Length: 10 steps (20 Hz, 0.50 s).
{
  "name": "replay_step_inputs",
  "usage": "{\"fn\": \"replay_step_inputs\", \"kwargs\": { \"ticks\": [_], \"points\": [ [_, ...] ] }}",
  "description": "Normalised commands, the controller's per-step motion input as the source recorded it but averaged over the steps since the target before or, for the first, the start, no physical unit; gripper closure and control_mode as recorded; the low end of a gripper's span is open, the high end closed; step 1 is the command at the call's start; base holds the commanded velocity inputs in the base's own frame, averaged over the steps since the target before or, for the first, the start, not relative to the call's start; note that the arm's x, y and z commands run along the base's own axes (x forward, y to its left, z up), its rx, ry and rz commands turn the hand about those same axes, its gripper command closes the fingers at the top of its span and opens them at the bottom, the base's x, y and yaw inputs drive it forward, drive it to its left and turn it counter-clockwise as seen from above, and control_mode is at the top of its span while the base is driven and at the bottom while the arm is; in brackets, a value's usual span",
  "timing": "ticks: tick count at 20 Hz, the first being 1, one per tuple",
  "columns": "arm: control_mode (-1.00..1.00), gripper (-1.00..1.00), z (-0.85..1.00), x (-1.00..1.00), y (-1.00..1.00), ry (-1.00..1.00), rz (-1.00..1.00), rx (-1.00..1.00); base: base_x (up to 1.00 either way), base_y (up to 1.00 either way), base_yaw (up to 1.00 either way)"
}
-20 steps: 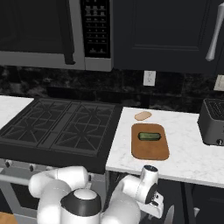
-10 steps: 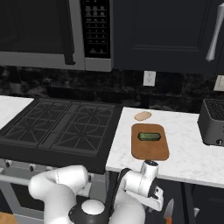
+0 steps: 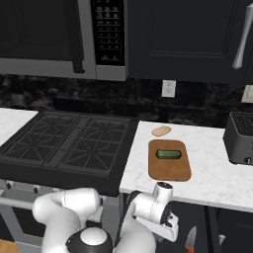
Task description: Place the appropriate cutting tool for cutting the cucumber skin on the cutting board.
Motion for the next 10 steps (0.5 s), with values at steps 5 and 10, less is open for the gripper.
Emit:
{"fn": "replay_step_inputs", "kwargs": {
  "ticks": [5,10],
  "points": [
    [-1.00,1.00,0.95,-0.65,-0.01,-0.01,-0.05,0.00,0.00,0.00,0.00],
    [-1.00,1.00,1.00,-0.61,-0.05,0.00,-0.08,0.00,0.00,0.00,0.00]
  ]
}}
